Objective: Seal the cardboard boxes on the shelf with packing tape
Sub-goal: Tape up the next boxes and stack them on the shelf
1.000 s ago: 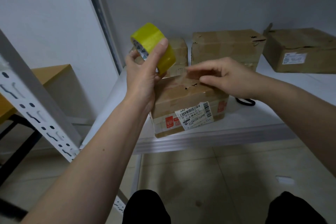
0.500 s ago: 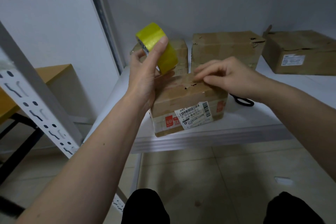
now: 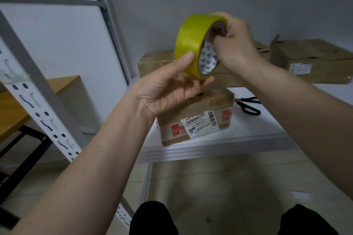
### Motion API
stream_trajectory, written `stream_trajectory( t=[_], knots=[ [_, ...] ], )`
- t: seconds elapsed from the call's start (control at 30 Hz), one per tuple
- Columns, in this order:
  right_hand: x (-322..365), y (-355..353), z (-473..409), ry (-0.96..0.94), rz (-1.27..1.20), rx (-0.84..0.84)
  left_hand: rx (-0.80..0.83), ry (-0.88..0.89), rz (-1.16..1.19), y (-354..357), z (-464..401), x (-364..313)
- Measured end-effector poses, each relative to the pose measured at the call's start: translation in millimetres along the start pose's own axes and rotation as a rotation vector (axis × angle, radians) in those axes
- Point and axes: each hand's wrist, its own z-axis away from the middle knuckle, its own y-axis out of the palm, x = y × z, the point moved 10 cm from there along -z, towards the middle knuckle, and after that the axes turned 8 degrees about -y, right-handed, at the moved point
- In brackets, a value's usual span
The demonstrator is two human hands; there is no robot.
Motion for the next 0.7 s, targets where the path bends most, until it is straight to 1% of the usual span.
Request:
stream_trajectory(
  t=[0.07, 0.13, 0.23, 0.33, 0.43, 0.57, 0.63, 0.7],
  knots=[
    [0, -10, 2, 0.003, -0.046, -0.064, -0.028, 0.011, 0.113, -3, 1, 7],
    [-4, -16, 5, 0.022, -0.04, -0.092, -0.092, 0.025, 0.182, -6, 4, 15],
    [-3, -19, 10, 0.022, -0.033, -0.081, -0.231, 0.046, 0.194, -15, 9, 21],
    [2, -20, 14, 0.018, -0.022, -0.085, -0.366, 0.029, 0.182, -25, 14, 25],
    [3, -22, 17, 0.009, 0.004, -0.111, -0.476, 0.033, 0.06, -29, 19, 19],
    [5, -22, 18, -0.083, 0.217, -0.111, -0.598, 0.019, -0.122, -39, 28, 6],
    [-1, -29, 20, -0.083, 0.297, -0.12, -0.647, 0.007, -0.177, -47, 35, 3],
    [-7, -31, 24, -0.101, 0.377, -0.09, -0.7, 0.009, -0.27, -54, 42, 0]
  ],
)
